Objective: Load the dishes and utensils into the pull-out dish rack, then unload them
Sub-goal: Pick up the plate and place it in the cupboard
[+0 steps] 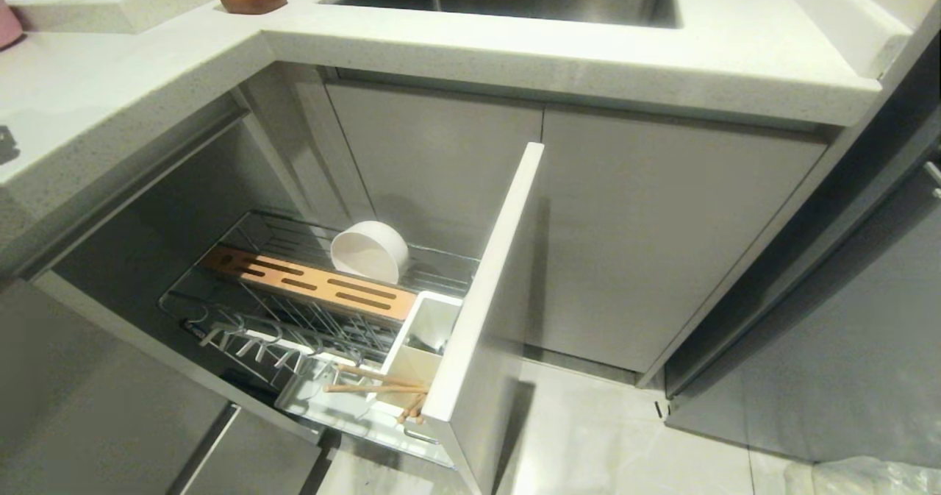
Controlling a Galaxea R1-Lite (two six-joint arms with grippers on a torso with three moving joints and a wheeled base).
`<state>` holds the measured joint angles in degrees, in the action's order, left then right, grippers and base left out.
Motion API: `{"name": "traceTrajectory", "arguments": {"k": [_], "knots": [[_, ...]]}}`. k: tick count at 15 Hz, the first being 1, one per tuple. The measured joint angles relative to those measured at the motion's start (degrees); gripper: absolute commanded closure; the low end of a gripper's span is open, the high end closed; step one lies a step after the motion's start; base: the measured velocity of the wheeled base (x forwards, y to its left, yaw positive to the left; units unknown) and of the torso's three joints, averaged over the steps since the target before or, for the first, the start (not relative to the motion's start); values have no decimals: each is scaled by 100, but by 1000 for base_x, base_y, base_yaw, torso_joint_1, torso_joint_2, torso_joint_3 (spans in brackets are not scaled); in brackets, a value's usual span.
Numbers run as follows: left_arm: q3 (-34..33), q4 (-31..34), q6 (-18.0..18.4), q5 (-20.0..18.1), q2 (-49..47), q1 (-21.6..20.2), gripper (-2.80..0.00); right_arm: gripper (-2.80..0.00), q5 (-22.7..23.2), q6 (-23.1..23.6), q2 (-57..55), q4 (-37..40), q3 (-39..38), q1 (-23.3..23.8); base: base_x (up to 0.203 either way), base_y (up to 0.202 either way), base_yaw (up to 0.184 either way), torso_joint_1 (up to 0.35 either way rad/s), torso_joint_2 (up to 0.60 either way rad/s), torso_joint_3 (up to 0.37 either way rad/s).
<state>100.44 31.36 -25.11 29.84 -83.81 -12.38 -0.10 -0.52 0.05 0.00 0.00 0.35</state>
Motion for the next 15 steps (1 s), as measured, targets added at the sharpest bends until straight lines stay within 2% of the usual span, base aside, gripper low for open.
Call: {"name": "traceTrajectory", "arguments": {"k": [5, 8, 10, 15], "knots": [[185, 79, -123, 74, -376, 7, -280, 0, 0, 0, 0, 0, 0, 0, 0, 0, 0, 0, 0, 0], [283, 121, -261, 273, -524, 3, -280, 0, 0, 0, 0, 0, 0, 0, 0, 0, 0, 0, 0, 0], [319, 168, -275, 298, -579, -1, -280, 0, 0, 1, 0, 0, 0, 0, 0, 0, 0, 0, 0, 0], [347, 172, -274, 637, -605, -17, -280, 0, 0, 0, 0, 0, 0, 0, 0, 0, 0, 0, 0, 0]]}}
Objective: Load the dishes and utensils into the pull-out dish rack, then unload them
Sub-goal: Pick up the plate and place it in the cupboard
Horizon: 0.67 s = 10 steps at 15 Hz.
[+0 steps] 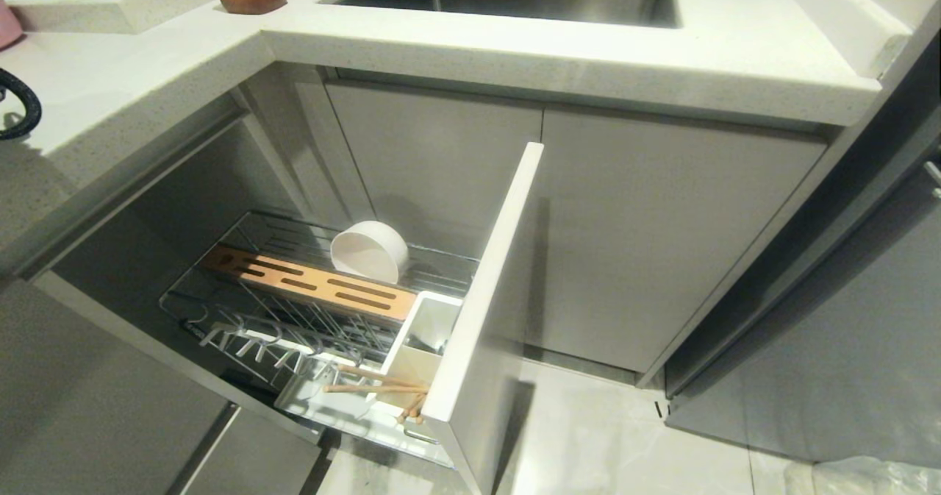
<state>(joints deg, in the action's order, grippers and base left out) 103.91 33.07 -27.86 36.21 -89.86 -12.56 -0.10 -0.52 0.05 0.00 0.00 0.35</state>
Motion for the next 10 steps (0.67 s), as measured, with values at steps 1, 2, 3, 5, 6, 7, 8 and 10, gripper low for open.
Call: {"name": "traceTrajectory", "arguments": {"k": [1, 2, 3, 5, 6, 7, 8, 10], "knots": [[2, 2, -1, 15, 6, 0, -280, 0, 0, 0, 0, 0, 0, 0, 0, 0, 0, 0, 0, 0], [5, 6, -1, 23, 13, 0, -280, 0, 0, 0, 0, 0, 0, 0, 0, 0, 0, 0, 0, 0], [13, 30, 0, 30, 15, -4, -280, 0, 0, 0, 0, 0, 0, 0, 0, 0, 0, 0, 0, 0], [69, 289, -15, 28, 24, -11, -280, 0, 0, 0, 0, 0, 0, 0, 0, 0, 0, 0, 0, 0], [123, 447, -69, 29, 26, -12, -280, 0, 0, 0, 0, 0, 0, 0, 0, 0, 0, 0, 0, 0], [179, 609, -111, 28, 28, -15, -280, 0, 0, 0, 0, 0, 0, 0, 0, 0, 0, 0, 0, 0], [210, 702, -119, 28, 28, -14, -280, 0, 0, 0, 0, 0, 0, -1, 0, 0, 0, 0, 0, 0], [234, 724, -124, 23, 31, -12, -280, 0, 0, 0, 0, 0, 0, 0, 0, 0, 0, 0, 0, 0]]}}
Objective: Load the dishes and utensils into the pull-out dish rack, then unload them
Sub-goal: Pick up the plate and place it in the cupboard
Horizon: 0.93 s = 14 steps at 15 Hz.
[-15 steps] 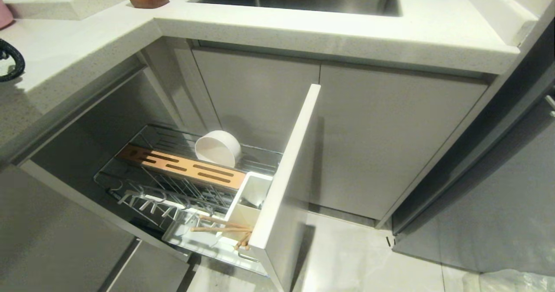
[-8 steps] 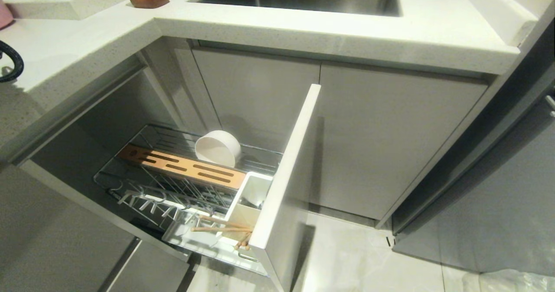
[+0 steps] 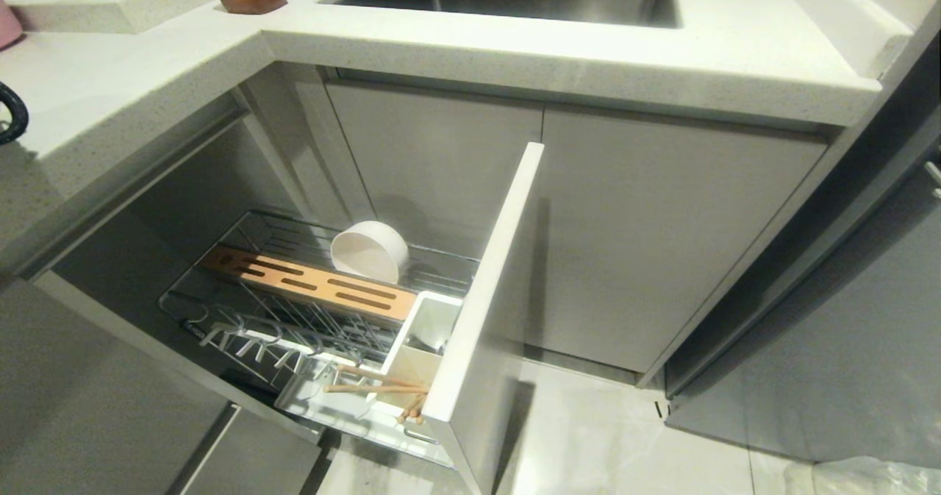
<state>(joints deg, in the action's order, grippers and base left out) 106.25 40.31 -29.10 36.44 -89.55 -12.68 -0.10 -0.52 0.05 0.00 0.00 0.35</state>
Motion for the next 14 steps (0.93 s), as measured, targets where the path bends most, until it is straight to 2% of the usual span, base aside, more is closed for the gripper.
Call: {"name": "traceTrajectory", "arguments": {"k": [1, 2, 14], "knots": [[4, 0, 2, -1, 2, -2, -280, 0, 0, 0, 0, 0, 0, 0, 0, 0, 0, 0, 0, 0], [6, 1, 1, 3, 2, -2, 0, 0, 0, 0, 0, 0, 0, 0, 0, 0, 0, 0, 0, 0], [38, -10, -70, 13, 37, 6, 0, 0, 0, 0, 0, 2, 0, 2, 0, 0, 0, 0, 0, 0]]}}
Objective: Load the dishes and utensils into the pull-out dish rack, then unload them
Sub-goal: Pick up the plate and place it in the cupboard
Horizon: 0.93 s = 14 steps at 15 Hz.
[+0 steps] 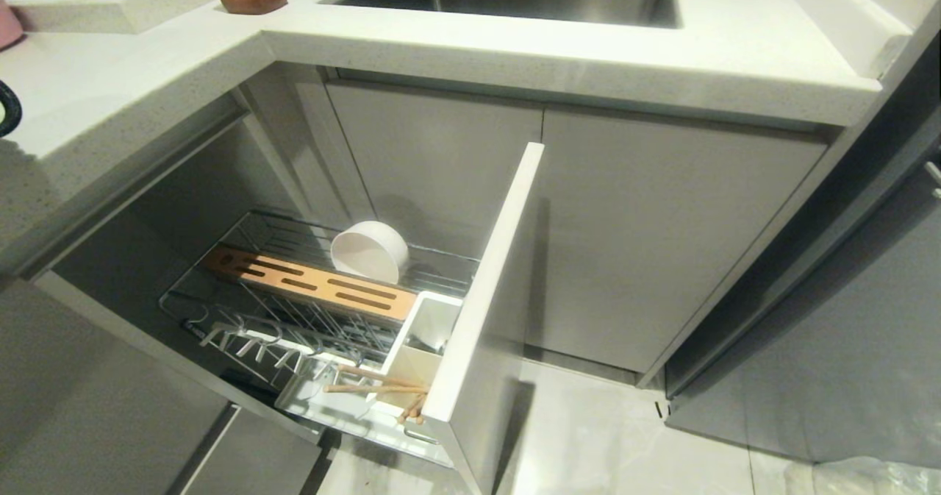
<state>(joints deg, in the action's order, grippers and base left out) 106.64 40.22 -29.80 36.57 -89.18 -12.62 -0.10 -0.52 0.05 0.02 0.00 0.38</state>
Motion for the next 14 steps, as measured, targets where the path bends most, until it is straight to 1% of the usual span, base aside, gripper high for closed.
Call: {"name": "traceTrajectory", "arguments": {"k": [3, 5, 7, 13, 14], "knots": [[-5, 16, 7, -22, 73, -2, 0, 0, 0, 0, 0, -1, 0, -2, 0, 0, 0, 0, 0, 0], [-3, 95, 108, -104, 193, 0, 0, 0, 0, 1, 0, -2, 0, -2, 0, 0, 0, 0, 0, 0], [6, 193, 152, -259, 400, 0, 0, 0, 0, 0, 0, -2, 0, -2, 0, 0, 0, 0, 0, 0], [296, 116, 138, -389, 1169, 17, 0, 0, 0, 0, 0, -2, 0, -2, 0, 0, 0, 0, 0, 0], [307, 58, 134, -469, 1292, 20, 0, 0, 0, 0, 0, -2, 0, -2, 0, 0, 0, 0, 0, 0]]}}
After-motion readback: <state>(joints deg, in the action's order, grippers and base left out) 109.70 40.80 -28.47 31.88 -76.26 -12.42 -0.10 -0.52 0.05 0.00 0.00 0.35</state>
